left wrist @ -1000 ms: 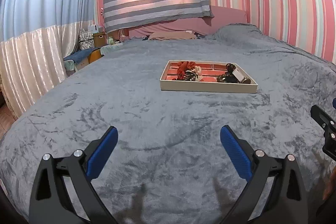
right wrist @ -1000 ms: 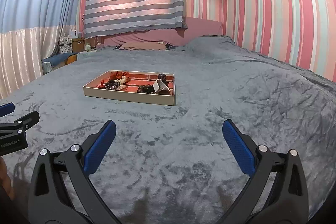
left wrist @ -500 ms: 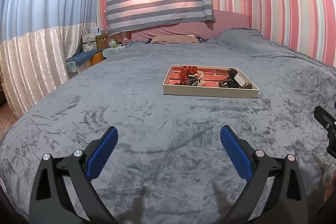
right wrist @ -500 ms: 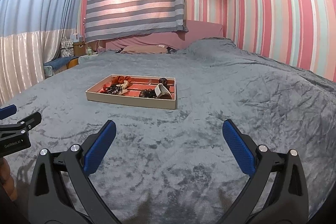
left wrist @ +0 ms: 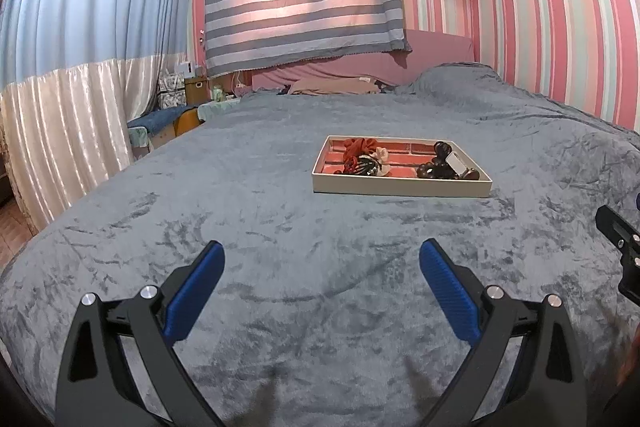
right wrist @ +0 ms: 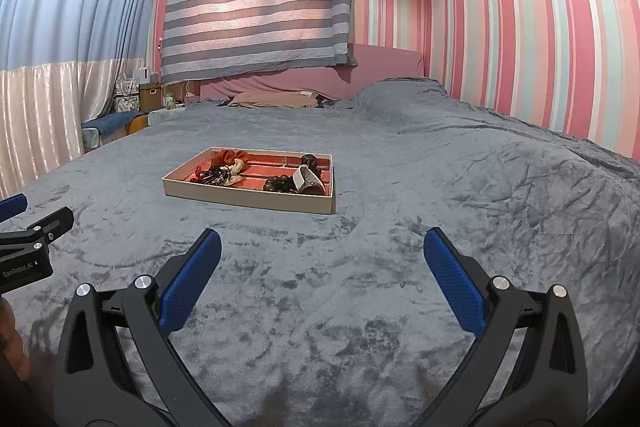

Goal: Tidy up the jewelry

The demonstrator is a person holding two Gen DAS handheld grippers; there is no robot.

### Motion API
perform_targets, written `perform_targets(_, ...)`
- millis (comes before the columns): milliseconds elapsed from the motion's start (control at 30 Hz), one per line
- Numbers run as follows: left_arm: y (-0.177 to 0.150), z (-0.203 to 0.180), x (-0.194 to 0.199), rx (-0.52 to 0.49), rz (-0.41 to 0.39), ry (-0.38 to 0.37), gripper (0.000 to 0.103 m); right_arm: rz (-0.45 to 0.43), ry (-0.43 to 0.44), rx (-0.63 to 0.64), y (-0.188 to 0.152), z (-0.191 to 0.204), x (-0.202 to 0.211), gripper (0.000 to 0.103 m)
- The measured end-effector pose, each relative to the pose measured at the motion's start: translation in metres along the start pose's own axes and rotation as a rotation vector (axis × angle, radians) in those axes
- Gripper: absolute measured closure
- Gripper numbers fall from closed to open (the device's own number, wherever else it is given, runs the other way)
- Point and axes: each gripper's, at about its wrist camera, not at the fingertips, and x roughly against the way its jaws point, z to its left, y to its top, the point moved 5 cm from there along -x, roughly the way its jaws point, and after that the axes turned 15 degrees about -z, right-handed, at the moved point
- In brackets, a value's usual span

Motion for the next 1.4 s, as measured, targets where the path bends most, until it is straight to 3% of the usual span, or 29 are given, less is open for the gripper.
perform_targets(1400,0.0056,-0.0021,0.0056,-0.002,-0.034,-0.004,0.007,-0.011,-0.002,-0.004,0.0022,0.0024,0.0008,0.004)
